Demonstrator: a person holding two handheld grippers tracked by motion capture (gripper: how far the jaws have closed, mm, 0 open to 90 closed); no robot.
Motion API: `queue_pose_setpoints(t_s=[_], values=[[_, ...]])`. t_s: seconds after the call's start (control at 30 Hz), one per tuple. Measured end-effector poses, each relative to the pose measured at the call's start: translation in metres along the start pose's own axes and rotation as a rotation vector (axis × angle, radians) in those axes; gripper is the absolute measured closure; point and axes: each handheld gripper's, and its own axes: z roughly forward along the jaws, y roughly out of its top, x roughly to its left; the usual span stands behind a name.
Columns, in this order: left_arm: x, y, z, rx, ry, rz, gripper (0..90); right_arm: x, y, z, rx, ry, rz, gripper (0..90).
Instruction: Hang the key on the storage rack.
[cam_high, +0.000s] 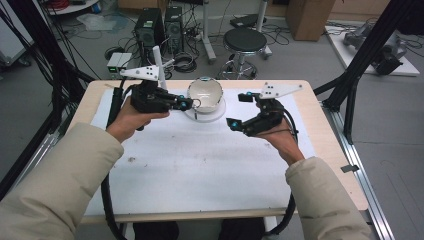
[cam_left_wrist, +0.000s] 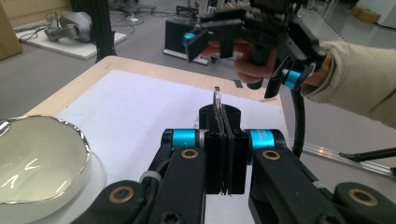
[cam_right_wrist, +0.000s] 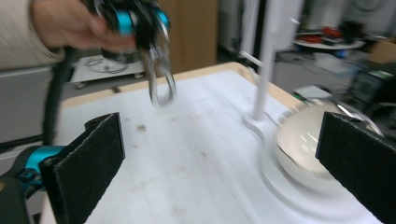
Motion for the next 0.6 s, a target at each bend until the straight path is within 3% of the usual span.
queue_pose_setpoints(t_s=[0.17, 0.27, 0.4, 0.6], values=[[0.007, 0.008, -0.016, -0.001, 0.021, 0.016, 88.4, 0.0, -0.025, -0.024, -0.025, -0.096, 0.016, 0.3], [0.013, 0.012, -0.025, 0.011, 0.04, 0.02, 88.4, 0.005, -0.04, -0.043, -0.086, -0.163, -0.003, 0.4], [0.02, 0.015, -0.036, 0.035, 0.06, 0.036, 88.4, 0.009, -0.051, -0.054, -0.14, -0.174, -0.006, 0.4], [0.031, 0.013, -0.049, 0.114, 0.096, 0.056, 88.4, 0.012, -0.083, -0.074, -0.219, -0.253, 0.013, 0.4]])
